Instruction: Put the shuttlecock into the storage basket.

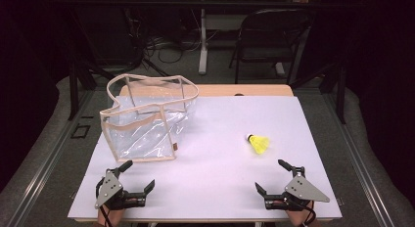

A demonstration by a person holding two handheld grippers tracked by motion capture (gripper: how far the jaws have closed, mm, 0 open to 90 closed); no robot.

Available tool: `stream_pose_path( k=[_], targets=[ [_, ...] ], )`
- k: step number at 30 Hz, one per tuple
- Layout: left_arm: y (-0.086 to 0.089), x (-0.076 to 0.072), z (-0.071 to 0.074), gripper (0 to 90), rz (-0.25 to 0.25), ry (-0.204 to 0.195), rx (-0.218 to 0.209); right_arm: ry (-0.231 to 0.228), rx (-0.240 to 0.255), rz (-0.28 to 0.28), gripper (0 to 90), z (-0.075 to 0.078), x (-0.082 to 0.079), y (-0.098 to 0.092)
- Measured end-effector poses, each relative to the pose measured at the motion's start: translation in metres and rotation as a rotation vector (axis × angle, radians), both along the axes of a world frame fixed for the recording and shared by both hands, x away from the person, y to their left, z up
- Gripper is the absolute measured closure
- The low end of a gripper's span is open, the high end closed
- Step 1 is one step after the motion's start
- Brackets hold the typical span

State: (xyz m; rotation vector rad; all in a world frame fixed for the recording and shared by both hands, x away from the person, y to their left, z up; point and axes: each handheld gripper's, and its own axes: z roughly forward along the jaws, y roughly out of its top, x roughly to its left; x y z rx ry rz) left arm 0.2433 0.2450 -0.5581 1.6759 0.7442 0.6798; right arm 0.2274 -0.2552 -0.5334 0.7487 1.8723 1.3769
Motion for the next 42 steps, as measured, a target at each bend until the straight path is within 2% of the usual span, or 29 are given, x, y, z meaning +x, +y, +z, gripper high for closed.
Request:
stream_pose_path(
  k=[12, 14, 15, 25, 36, 42],
  targets=[
    [-0.001, 0.001, 0.0, 0.0, -0.007, 0.005, 0.005, 0.015, -0.006, -0.005, 0.0, 0.0, 0.002, 0.0],
    [-0.002, 0.001, 0.0, 0.0, -0.009, 0.005, 0.004, 0.02, -0.013, -0.009, 0.0, -0.001, 0.003, 0.001],
    [-0.002, 0.001, -0.001, 0.0, -0.009, 0.008, 0.008, 0.04, -0.011, -0.013, 0.0, -0.001, 0.003, 0.002],
    [-0.002, 0.001, -0.001, 0.0, -0.016, 0.005, 0.016, 0.055, -0.022, -0.015, 0.0, 0.001, 0.006, 0.004],
    [-0.002, 0.002, -0.001, 0.0, -0.022, 0.004, 0.018, 0.087, -0.032, -0.035, 0.0, 0.005, 0.017, 0.005],
    [-0.002, 0.002, -0.001, 0.0, -0.018, 0.007, 0.017, 0.116, -0.04, -0.04, 0.0, 0.007, 0.03, 0.007]
  ],
)
